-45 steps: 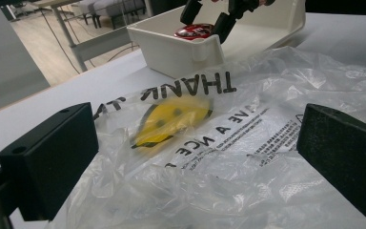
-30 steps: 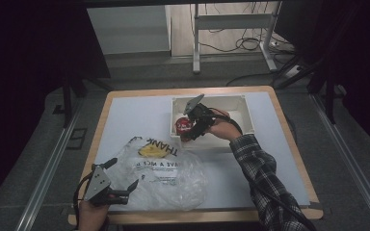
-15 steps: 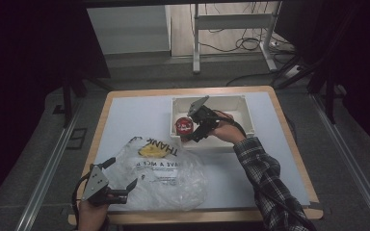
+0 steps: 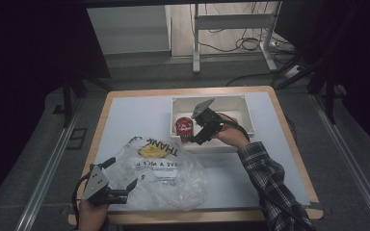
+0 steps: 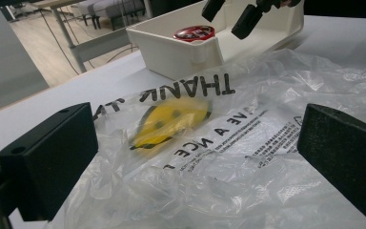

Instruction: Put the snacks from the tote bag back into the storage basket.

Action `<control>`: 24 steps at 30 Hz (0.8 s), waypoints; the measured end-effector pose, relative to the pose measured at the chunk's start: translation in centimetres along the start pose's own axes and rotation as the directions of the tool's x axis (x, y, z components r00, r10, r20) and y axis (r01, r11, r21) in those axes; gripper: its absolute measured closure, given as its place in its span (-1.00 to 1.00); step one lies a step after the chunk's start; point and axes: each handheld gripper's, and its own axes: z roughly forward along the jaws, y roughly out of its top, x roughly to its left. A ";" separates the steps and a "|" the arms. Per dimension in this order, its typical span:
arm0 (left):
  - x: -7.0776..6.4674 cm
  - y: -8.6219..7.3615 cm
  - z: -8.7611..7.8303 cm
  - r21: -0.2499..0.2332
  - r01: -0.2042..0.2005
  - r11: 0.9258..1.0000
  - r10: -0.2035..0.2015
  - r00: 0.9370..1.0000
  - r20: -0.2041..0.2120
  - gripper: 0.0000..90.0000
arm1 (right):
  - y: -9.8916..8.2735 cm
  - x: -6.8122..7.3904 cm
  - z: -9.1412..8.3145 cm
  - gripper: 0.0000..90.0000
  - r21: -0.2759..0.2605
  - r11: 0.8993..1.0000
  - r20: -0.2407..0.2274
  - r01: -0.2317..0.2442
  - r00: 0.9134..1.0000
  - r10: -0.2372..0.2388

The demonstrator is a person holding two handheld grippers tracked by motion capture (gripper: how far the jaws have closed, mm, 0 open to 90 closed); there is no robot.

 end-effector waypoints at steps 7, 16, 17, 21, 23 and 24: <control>0.0 0.0 0.0 -0.001 0.000 1.000 0.000 1.000 0.001 -1.00 | -0.6 0.5 0.0 -0.86 0.003 1.000 0.002 -0.015 1.000 0.015; 0.0 0.0 0.0 0.002 -0.001 1.000 0.001 1.000 0.001 -1.00 | -1.8 0.9 -0.1 -0.87 0.000 0.999 0.010 -0.042 0.999 0.042; 0.0 0.0 0.0 0.002 -0.002 1.000 0.002 1.000 0.001 -1.00 | -1.9 1.0 -0.2 -0.88 -0.003 0.999 0.012 -0.042 0.999 0.042; -0.1 0.0 0.1 0.003 -0.002 1.000 0.002 1.000 0.001 -1.00 | -2.3 1.2 -0.5 -0.89 -0.017 0.999 0.019 -0.049 0.999 0.050; -0.1 0.0 0.0 0.002 -0.002 1.000 0.002 1.000 0.000 -1.00 | -2.4 1.3 -0.6 -0.89 -0.023 0.998 0.023 -0.056 0.998 0.057; -0.1 0.0 0.0 0.002 -0.002 1.000 0.002 1.000 0.001 -1.00 | -2.6 1.4 -0.7 -0.89 -0.028 0.998 0.021 -0.059 0.998 0.060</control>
